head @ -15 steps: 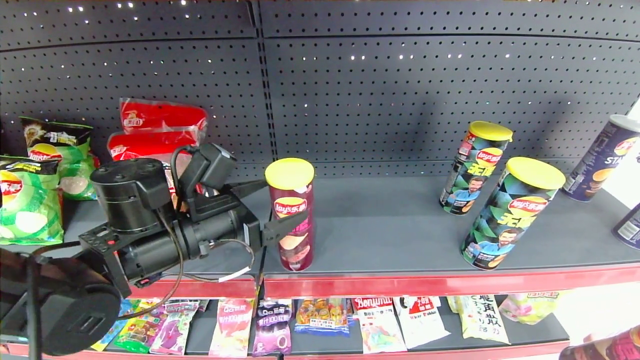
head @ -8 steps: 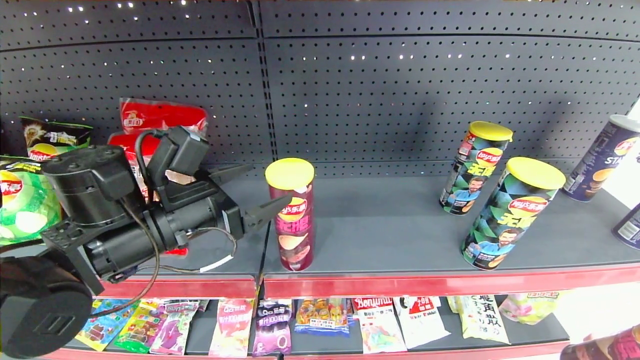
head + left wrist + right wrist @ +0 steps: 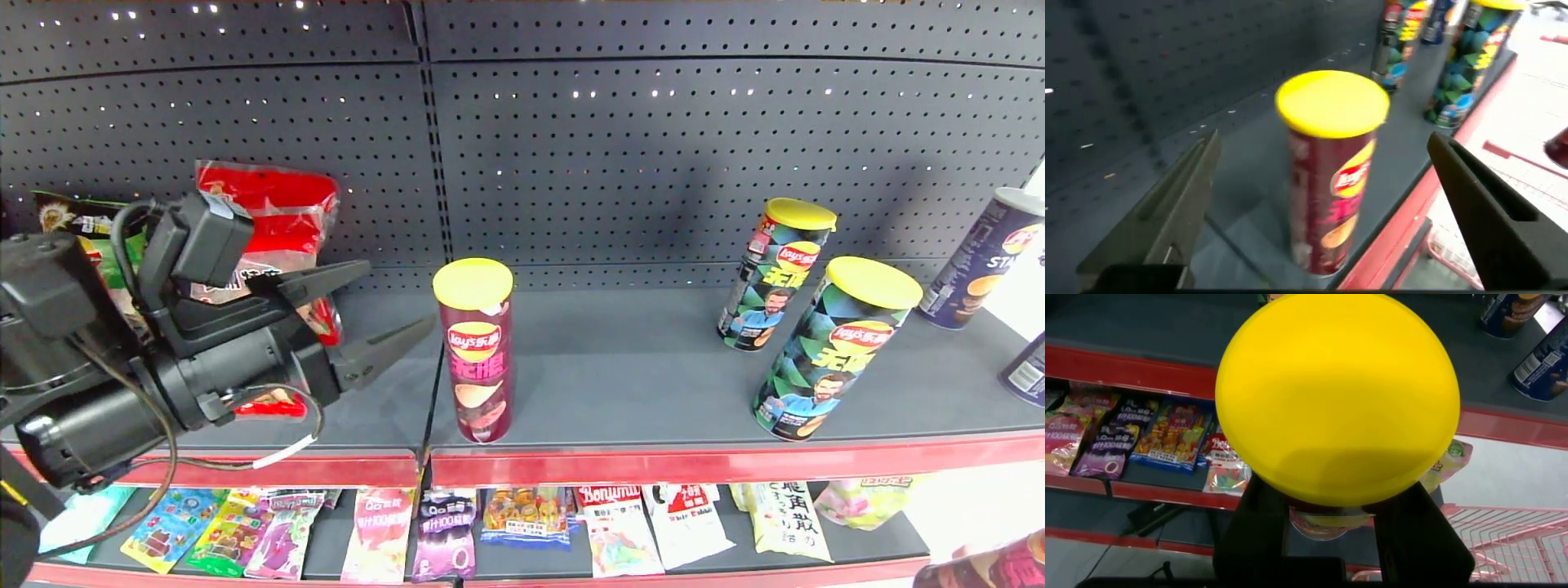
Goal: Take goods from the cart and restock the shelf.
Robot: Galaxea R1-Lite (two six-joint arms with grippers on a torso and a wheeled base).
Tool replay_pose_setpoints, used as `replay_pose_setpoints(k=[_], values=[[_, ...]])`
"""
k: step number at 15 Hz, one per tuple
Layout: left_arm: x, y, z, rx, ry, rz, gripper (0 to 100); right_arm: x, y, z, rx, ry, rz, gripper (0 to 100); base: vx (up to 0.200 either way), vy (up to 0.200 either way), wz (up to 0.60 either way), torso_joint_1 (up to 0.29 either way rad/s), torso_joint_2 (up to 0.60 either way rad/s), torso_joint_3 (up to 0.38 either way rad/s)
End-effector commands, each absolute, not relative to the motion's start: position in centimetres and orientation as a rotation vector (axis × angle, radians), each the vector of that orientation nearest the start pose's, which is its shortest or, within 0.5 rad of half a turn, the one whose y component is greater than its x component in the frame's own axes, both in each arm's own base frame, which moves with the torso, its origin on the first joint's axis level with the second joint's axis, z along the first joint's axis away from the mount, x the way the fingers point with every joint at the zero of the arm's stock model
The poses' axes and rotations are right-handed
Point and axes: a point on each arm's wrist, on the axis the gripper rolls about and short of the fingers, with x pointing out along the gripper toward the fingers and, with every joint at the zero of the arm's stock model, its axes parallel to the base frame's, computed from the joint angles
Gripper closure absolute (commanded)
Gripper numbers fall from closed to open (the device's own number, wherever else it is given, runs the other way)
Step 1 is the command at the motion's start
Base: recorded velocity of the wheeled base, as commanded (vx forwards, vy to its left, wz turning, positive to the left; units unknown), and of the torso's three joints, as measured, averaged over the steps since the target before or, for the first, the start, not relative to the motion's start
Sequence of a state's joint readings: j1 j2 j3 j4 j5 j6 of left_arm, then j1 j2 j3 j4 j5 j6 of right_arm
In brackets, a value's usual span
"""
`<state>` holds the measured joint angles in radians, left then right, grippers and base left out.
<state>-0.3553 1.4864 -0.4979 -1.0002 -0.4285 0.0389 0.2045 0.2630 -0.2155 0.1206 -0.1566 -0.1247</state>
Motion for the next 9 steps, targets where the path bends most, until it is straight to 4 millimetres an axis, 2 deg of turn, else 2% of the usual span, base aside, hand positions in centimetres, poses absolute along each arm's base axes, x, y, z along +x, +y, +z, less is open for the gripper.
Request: replay_pose_setpoints(k=[1, 3, 4, 5, 6, 7, 9], values=[[19.8, -6.4, 21.2, 0.037, -0.045, -0.696, 0, -0.6, -0.5, 13.0, -0.165, 0.186, 0.05, 100, 0.0, 0.0, 0.0, 0.0, 0.0, 0.0], [16.2, -5.2, 22.0, -0.007, 0.048, -0.682, 0, -0.4, -0.4, 13.3, -0.182, 0.2, 0.056, 100, 0.0, 0.0, 0.0, 0.0, 0.0, 0.0], [15.3, -4.9, 22.1, -0.009, 0.073, -0.682, 0, -0.4, -0.4, 13.2, -0.184, 0.203, 0.064, 100, 0.0, 0.0, 0.0, 0.0, 0.0, 0.0], [13.5, -4.5, 21.9, -0.013, 0.118, -0.683, 0, -0.3, -0.4, 13.1, -0.182, 0.205, 0.082, 100, 0.0, 0.0, 0.0, 0.0, 0.0, 0.0], [10.1, -3.6, 21.0, -0.019, 0.194, -0.69, 0, -0.3, -0.4, 13.4, -0.179, 0.197, 0.105, 100, 0.0, 0.0, 0.0, 0.0, 0.0, 0.0], [6.8, -2.8, 19.8, -0.024, 0.241, -0.724, 0, -0.1, -0.3, 14.6, -0.178, 0.196, 0.109, 100, 0.0, 0.0, 0.0, 0.0, 0.0, 0.0], [4.1, -2.1, 18.8, -0.028, 0.275, -0.731, 0, 0.3, 0.0, 16.9, -0.175, 0.216, 0.204, 100, 0.0, 0.0, 0.0, 0.0, 0.0, 0.0]])
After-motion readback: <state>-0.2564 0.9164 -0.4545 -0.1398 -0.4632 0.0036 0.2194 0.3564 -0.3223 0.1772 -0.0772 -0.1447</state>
